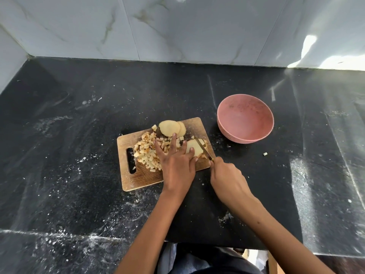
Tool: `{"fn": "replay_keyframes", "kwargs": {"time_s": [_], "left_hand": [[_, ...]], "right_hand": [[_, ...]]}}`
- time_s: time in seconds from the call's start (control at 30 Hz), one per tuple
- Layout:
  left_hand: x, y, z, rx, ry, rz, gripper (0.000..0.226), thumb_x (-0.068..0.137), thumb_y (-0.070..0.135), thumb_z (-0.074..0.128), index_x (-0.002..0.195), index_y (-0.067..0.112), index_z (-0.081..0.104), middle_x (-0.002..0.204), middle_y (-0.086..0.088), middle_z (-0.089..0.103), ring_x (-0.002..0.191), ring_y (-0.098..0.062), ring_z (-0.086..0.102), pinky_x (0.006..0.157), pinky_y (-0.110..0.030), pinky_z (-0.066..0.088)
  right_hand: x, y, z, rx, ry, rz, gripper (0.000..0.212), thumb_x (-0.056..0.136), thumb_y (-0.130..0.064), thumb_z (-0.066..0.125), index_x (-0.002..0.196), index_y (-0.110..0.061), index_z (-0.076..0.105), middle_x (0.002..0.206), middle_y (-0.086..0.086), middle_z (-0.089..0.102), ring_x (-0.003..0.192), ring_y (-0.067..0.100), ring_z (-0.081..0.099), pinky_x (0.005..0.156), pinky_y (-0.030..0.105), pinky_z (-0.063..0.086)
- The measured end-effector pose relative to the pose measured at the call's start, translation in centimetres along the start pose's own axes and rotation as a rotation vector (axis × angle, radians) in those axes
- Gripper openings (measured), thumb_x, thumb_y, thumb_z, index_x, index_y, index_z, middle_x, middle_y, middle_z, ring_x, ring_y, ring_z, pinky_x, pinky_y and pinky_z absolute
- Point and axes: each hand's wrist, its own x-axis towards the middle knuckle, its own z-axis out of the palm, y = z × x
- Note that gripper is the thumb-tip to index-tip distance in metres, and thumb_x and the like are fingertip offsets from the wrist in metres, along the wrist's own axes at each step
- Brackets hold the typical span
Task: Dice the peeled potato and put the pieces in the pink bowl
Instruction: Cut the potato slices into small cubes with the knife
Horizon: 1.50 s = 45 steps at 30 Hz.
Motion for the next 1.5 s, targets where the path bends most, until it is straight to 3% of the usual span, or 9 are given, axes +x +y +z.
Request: {"fn": "replay_keyframes", "kwargs": {"time_s": [0.27, 0.4, 0.6, 0.83, 1.07, 1.23, 1.4, 1.5], "left_hand": [[0.0, -0.1, 0.3, -0.059, 0.088, -0.004, 0.014, 0.075, 0.021, 0.081, 0.089, 0.018, 0.077, 0.105, -0.008, 0.072, 0.124, -0.033, 0.054, 0.114, -0.047, -0.007], [0.0, -0.1, 0.3, -0.043, 0.081, -0.012, 0.012, 0.077, 0.023, 0.080, 0.088, 0.018, 0.077, 0.106, -0.007, 0.072, 0.124, -0.032, 0.055, 0.114, -0.049, -0.003], [0.0, 0.3, 0.4, -0.002, 0.056, -0.032, 0.013, 0.078, 0.029, 0.078, 0.088, 0.021, 0.078, 0.108, -0.003, 0.072, 0.126, -0.030, 0.053, 0.115, -0.049, -0.003], [0.0, 0.5, 0.3, 0.000, 0.035, -0.053, 0.014, 0.076, 0.029, 0.079, 0.088, 0.022, 0.077, 0.109, -0.003, 0.071, 0.127, -0.029, 0.052, 0.115, -0.050, -0.007], [-0.2, 0.2, 0.0, -0.022, 0.005, -0.043, 0.013, 0.077, 0.026, 0.079, 0.090, 0.024, 0.077, 0.112, -0.004, 0.071, 0.128, -0.034, 0.050, 0.112, -0.057, -0.002], [-0.4, 0.1, -0.2, -0.077, 0.047, -0.042, 0.010, 0.079, 0.023, 0.077, 0.088, 0.021, 0.077, 0.113, -0.005, 0.070, 0.132, -0.034, 0.045, 0.114, -0.057, -0.004], [-0.3, 0.0, -0.7, -0.079, 0.050, -0.063, 0.007, 0.077, 0.025, 0.080, 0.083, 0.024, 0.077, 0.110, -0.002, 0.071, 0.131, -0.033, 0.047, 0.114, -0.054, -0.005], [-0.2, 0.2, -0.7, -0.034, 0.023, -0.057, 0.008, 0.075, 0.024, 0.081, 0.082, 0.024, 0.077, 0.107, -0.002, 0.072, 0.128, -0.034, 0.050, 0.112, -0.057, 0.000]], "right_hand": [[1.9, -1.8, 1.2, -0.050, -0.027, 0.067, 0.024, 0.098, -0.012, 0.036, 0.120, -0.007, 0.045, 0.111, 0.013, 0.061, 0.100, 0.033, 0.061, 0.069, 0.035, 0.041], [2.2, -2.6, 1.9, -0.069, -0.021, 0.058, 0.027, 0.098, -0.009, 0.037, 0.124, -0.006, 0.043, 0.117, 0.013, 0.061, 0.104, 0.032, 0.061, 0.078, 0.037, 0.046], [0.5, -0.6, 2.0, -0.168, -0.113, 0.077, 0.036, 0.099, -0.011, 0.035, 0.134, -0.009, 0.032, 0.118, 0.014, 0.059, 0.107, 0.032, 0.059, 0.073, 0.036, 0.039], [-2.0, 1.4, 2.2, -0.170, -0.155, 0.071, 0.013, 0.105, -0.023, 0.024, 0.104, -0.014, 0.033, 0.107, 0.013, 0.062, 0.098, 0.032, 0.061, 0.068, 0.035, 0.039], [-3.1, 3.0, 1.2, -0.136, -0.123, 0.001, 0.024, 0.104, -0.034, 0.023, 0.093, -0.015, 0.032, 0.094, 0.010, 0.062, 0.089, 0.032, 0.061, 0.065, 0.033, 0.037], [-2.4, 3.5, 0.0, -0.008, -0.030, -0.082, 0.027, 0.103, -0.037, 0.026, 0.088, -0.017, 0.036, 0.069, -0.003, 0.050, 0.064, 0.020, 0.049, 0.062, 0.035, 0.039], [-0.6, 2.3, -0.1, 0.031, -0.083, -0.085, 0.028, 0.103, -0.037, 0.027, 0.093, -0.015, 0.040, 0.085, 0.007, 0.060, 0.084, 0.029, 0.061, 0.070, 0.038, 0.046], [-0.1, 1.6, -0.1, 0.030, -0.081, -0.096, 0.029, 0.103, -0.036, 0.027, 0.100, -0.012, 0.043, 0.092, 0.012, 0.063, 0.086, 0.032, 0.061, 0.071, 0.039, 0.047]]}}
